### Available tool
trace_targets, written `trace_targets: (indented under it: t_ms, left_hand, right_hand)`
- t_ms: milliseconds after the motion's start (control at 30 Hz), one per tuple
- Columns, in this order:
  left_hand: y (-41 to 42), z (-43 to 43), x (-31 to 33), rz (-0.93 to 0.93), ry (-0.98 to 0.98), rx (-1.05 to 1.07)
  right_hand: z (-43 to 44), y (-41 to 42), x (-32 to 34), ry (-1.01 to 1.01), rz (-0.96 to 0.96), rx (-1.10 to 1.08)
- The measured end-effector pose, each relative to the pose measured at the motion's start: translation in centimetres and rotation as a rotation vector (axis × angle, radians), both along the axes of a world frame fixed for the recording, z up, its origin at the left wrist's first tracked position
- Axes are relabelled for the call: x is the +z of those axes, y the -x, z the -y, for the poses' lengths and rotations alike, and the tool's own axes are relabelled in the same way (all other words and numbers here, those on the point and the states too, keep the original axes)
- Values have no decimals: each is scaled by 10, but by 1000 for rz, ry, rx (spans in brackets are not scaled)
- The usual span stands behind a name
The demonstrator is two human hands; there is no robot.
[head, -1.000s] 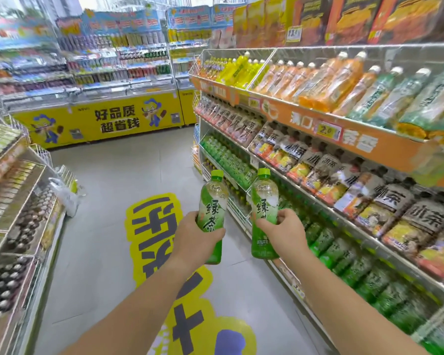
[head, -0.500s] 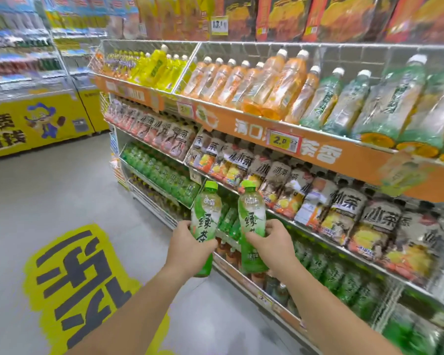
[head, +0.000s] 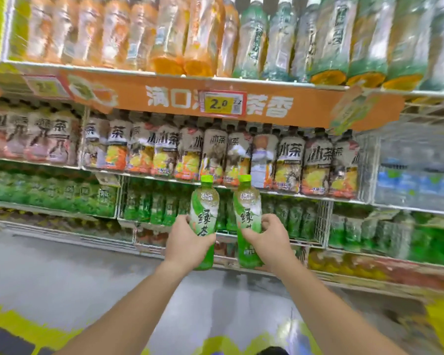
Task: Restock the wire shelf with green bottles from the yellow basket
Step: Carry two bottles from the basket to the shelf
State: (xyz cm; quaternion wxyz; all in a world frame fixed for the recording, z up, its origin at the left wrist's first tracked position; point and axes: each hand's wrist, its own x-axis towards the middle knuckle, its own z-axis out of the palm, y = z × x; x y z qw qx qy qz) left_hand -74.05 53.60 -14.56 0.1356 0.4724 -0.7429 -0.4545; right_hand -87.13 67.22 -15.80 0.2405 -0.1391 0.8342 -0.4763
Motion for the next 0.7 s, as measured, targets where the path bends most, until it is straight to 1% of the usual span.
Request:
trace_targets:
  t_ms: [167,467,533,633,700]
  left_hand:
    - [31,-7,-55,37,-49,-101]
    - [116,-7,-186,26,-102,-223]
    - [138,-3,-214,23,-93,-244]
    - [170,3,-254,24,-29,-274]
    - [189,7,-275,21,-11,-305]
  right_hand:
    - [-20,13,-53,-90,33,-83]
    - [-25,64,-187,-96,69,-191]
    - [-23,81,-218,-93,68,-196]
    - [-20,111,-260,-76,49,-221]
    - [-19,130,-285,-102,42,-225]
